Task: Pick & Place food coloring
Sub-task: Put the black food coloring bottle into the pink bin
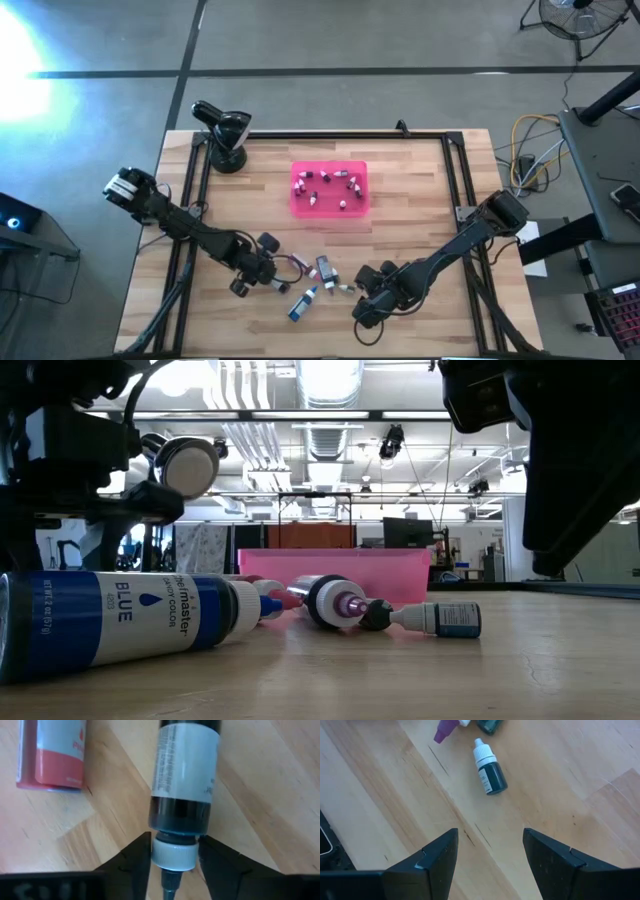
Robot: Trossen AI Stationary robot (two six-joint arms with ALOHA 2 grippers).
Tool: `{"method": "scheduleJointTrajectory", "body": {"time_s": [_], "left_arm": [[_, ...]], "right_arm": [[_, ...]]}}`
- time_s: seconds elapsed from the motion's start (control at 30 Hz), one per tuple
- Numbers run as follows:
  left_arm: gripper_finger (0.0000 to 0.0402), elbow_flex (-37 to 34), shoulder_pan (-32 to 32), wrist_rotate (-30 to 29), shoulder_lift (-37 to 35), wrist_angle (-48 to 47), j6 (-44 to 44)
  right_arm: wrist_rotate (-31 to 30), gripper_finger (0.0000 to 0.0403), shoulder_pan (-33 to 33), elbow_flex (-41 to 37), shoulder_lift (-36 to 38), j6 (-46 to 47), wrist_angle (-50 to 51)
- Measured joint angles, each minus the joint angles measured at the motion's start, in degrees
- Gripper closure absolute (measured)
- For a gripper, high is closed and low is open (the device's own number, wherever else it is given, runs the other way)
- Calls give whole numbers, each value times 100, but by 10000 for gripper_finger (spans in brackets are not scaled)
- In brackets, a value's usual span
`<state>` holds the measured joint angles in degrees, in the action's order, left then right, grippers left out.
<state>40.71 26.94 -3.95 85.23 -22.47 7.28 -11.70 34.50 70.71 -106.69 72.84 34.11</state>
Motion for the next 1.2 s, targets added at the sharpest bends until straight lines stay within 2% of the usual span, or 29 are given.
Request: {"method": "scheduleJointTrajectory", "body": {"time_s": [0.17,0.27,0.37,0.47,0.57,0.67,0.77,1.0,1.2], "left_arm": [[310,7,0,97,2,-61,-313],[318,42,-5,373,-87,-363,-766],[320,380,-73,815,-203,-1454,-1536],[322,866,-262,1654,-227,-2832,-2420],[323,1352,-399,2379,-223,-4017,-2945],[322,1744,-535,2754,-223,-4819,-3302],[318,1933,-696,2925,-223,-5242,-3862],[315,1692,-913,3445,-223,-6313,-5059],[314,1216,-906,4726,-223,-6572,-5280]], "right_arm": [[2,183,0,-27,0,-18,2],[2,183,0,-34,-2,-78,4],[4,183,-2,-41,-2,-125,5],[3,184,-6,-75,-2,-210,16],[50,184,-55,-182,-2,-110,49],[431,184,-219,-384,-2,174,179],[848,184,-437,-662,-2,351,157],[1563,184,-838,-963,61,54,6],[1509,184,-1038,-917,152,-387,201]]}}
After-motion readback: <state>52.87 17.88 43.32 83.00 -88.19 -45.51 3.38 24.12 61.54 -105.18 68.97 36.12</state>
